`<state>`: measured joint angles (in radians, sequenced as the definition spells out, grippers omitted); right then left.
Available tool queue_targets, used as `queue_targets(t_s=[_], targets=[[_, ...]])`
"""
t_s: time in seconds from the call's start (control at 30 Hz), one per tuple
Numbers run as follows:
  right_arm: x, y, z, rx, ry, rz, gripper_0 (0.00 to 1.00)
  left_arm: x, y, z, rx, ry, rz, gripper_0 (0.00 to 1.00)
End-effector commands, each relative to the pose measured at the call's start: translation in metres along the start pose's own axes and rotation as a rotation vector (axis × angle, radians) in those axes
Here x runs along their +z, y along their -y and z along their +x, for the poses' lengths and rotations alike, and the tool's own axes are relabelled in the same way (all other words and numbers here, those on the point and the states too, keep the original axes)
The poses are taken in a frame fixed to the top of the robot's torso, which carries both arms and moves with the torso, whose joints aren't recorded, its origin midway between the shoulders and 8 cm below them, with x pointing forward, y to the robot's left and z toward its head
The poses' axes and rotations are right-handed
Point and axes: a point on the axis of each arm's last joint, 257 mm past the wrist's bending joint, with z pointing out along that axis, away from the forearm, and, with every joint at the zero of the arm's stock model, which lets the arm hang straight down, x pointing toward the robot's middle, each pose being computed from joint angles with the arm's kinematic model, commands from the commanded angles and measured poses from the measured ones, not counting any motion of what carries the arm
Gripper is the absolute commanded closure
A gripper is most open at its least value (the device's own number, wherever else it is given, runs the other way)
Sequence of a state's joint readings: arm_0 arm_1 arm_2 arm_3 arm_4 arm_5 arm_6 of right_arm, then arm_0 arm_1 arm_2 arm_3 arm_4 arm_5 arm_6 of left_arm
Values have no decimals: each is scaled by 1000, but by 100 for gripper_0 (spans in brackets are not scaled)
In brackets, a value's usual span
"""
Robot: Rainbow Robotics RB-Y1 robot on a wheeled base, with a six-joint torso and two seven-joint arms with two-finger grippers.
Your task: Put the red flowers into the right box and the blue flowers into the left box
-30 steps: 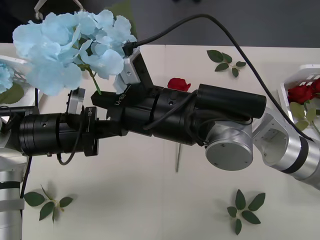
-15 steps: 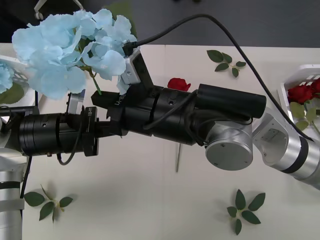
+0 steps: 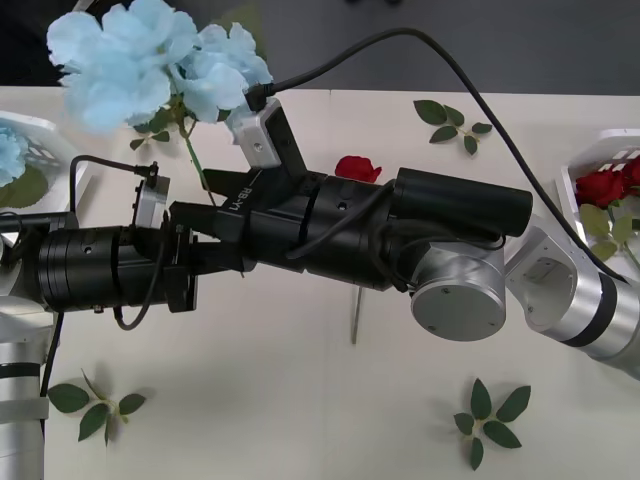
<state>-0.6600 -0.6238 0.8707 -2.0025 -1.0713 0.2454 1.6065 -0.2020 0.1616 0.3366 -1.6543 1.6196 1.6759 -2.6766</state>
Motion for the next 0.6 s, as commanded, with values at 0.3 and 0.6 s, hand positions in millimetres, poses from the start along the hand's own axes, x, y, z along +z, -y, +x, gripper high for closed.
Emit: queue_targets(t_s=[0.3,0.6], targets=[[7,-15,-19,-48,31,-37,0,-18,-4,-11,45,31,-35,100],[3,-14,-10,5,59,-29,0,-73,-11,-6,8,72,-139,100]])
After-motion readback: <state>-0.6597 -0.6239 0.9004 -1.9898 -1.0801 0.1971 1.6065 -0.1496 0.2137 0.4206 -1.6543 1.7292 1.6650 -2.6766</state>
